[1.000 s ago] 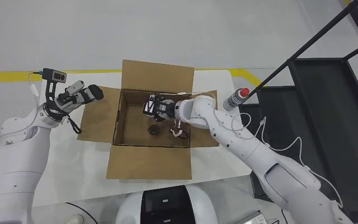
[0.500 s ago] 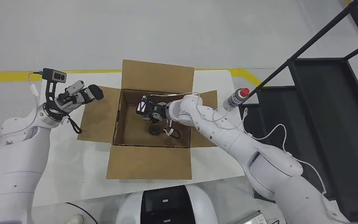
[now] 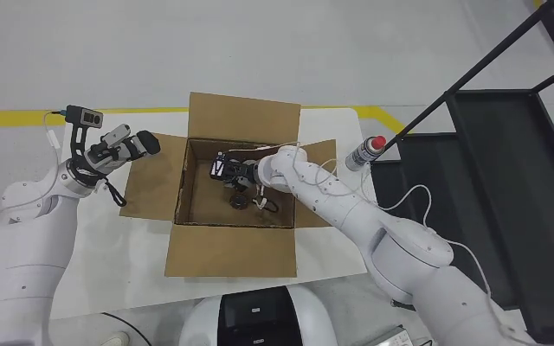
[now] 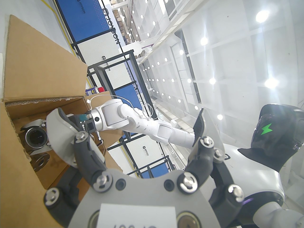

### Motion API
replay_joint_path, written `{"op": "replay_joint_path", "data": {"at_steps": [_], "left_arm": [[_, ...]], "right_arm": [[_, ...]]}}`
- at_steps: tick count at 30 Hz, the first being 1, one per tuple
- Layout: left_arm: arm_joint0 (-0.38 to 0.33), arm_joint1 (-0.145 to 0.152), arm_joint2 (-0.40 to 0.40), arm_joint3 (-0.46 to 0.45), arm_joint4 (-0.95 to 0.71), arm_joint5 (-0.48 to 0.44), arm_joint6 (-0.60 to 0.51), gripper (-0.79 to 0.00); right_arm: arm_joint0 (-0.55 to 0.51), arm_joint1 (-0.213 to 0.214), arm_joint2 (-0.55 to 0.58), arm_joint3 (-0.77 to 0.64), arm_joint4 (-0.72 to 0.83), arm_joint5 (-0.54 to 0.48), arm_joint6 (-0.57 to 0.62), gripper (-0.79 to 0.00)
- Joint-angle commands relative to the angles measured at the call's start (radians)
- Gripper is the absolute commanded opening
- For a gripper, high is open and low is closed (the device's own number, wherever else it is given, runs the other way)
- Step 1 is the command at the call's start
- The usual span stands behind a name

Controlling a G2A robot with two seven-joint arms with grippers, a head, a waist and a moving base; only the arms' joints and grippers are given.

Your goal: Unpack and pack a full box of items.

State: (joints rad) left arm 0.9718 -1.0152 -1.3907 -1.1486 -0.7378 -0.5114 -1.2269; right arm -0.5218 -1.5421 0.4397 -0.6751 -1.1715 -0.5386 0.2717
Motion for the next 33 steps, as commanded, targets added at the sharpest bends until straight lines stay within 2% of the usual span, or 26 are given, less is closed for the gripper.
{"op": "replay_joint_path", "data": {"at_steps": [1,5,8,12,16,21,27,30,33], "left_arm": [[0.000,0.000,0.000,0.000,0.000,0.000,0.000,0.000],[0.000,0.000,0.000,0.000,0.000,0.000,0.000,0.000],[0.000,0.000,0.000,0.000,0.000,0.000,0.000,0.000],[0.000,0.000,0.000,0.000,0.000,0.000,0.000,0.000],[0.000,0.000,0.000,0.000,0.000,0.000,0.000,0.000],[0.000,0.000,0.000,0.000,0.000,0.000,0.000,0.000],[0.000,0.000,0.000,0.000,0.000,0.000,0.000,0.000],[0.000,0.000,0.000,0.000,0.000,0.000,0.000,0.000],[0.000,0.000,0.000,0.000,0.000,0.000,0.000,0.000]], "right_arm": [[0.003,-0.006,0.003,0.013,0.000,-0.001,-0.013,0.000],[0.012,-0.005,0.019,0.008,-0.003,-0.036,-0.054,0.000],[0.007,0.008,0.038,-0.039,0.003,-0.115,-0.090,0.000],[-0.027,0.049,0.095,-0.155,0.029,-0.224,-0.122,0.000],[-0.103,0.113,0.194,-0.329,0.058,-0.290,-0.089,0.000],[-0.273,0.208,0.391,-0.635,0.095,-0.320,-0.013,0.000],[-0.546,0.306,0.725,-0.995,0.137,-0.331,0.071,0.000],[-0.679,0.337,0.894,-1.103,0.162,-0.311,0.075,0.000],[-0.793,0.355,1.042,-1.156,0.207,-0.272,0.026,0.000]]}}
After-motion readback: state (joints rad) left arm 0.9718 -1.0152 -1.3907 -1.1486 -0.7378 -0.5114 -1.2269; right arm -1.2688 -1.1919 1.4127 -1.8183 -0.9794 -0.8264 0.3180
